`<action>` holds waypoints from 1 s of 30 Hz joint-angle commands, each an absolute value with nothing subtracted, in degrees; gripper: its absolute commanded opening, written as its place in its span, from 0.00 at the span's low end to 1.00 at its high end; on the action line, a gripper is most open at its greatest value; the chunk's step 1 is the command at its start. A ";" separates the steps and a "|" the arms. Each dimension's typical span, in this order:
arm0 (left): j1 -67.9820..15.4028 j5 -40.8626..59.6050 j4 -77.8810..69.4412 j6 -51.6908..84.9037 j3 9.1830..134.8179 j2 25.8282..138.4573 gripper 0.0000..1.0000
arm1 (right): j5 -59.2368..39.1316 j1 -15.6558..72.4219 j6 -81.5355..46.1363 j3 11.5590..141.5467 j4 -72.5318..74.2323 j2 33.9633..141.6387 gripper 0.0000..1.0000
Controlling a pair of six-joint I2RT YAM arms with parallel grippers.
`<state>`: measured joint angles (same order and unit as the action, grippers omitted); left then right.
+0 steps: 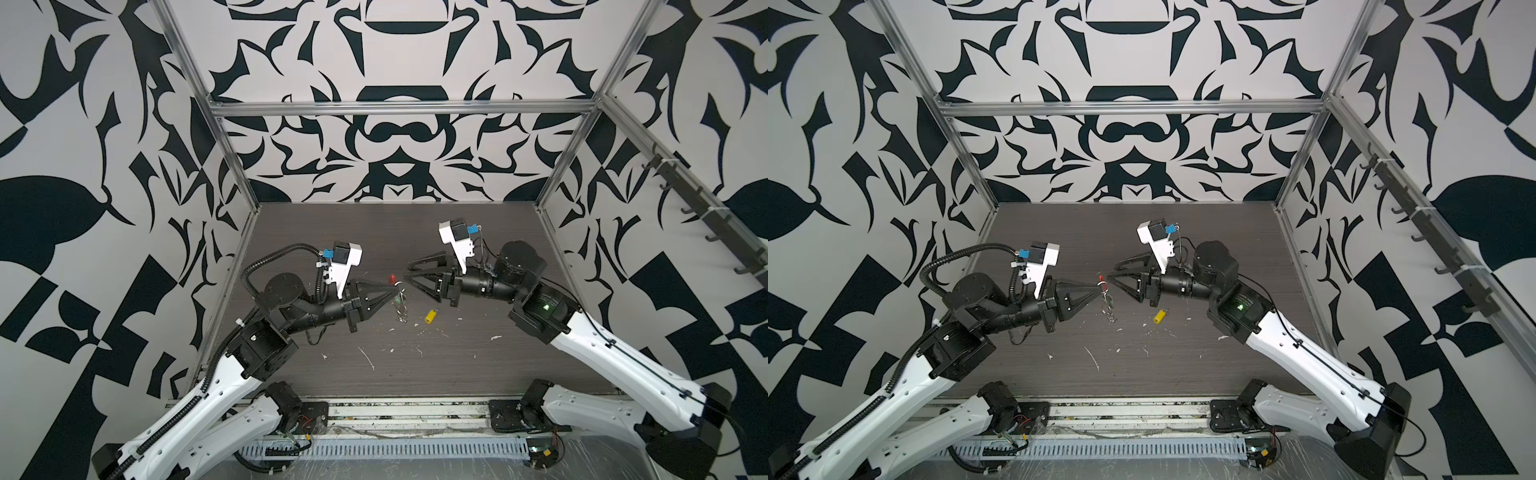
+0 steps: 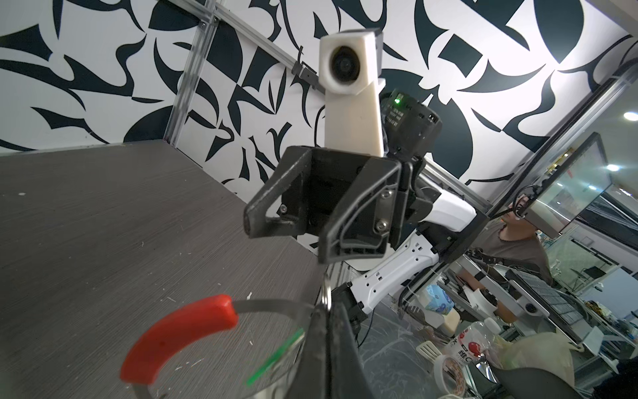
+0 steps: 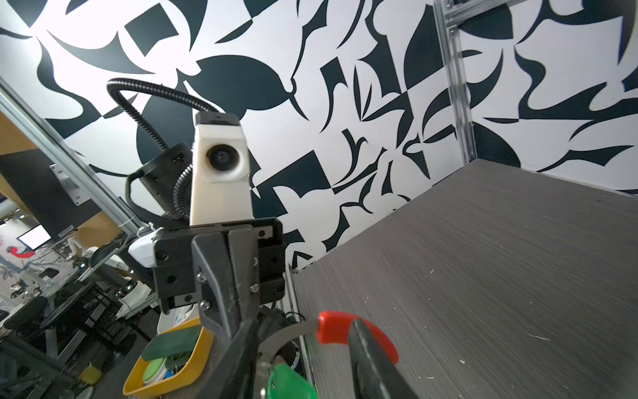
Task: Remove the keys from the keyring
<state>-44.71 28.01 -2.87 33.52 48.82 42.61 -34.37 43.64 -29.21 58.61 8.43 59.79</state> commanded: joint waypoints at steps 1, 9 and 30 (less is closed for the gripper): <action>-44.88 26.47 -6.85 34.10 48.08 41.85 0.00 | -30.78 43.86 -36.76 55.84 22.00 58.81 0.46; -44.91 24.28 -6.86 34.01 47.57 41.31 0.00 | -32.67 44.65 -39.32 52.63 29.88 58.19 0.44; -44.89 21.84 -6.86 33.40 46.76 40.33 0.00 | -37.77 47.10 -39.20 53.35 30.54 61.35 0.29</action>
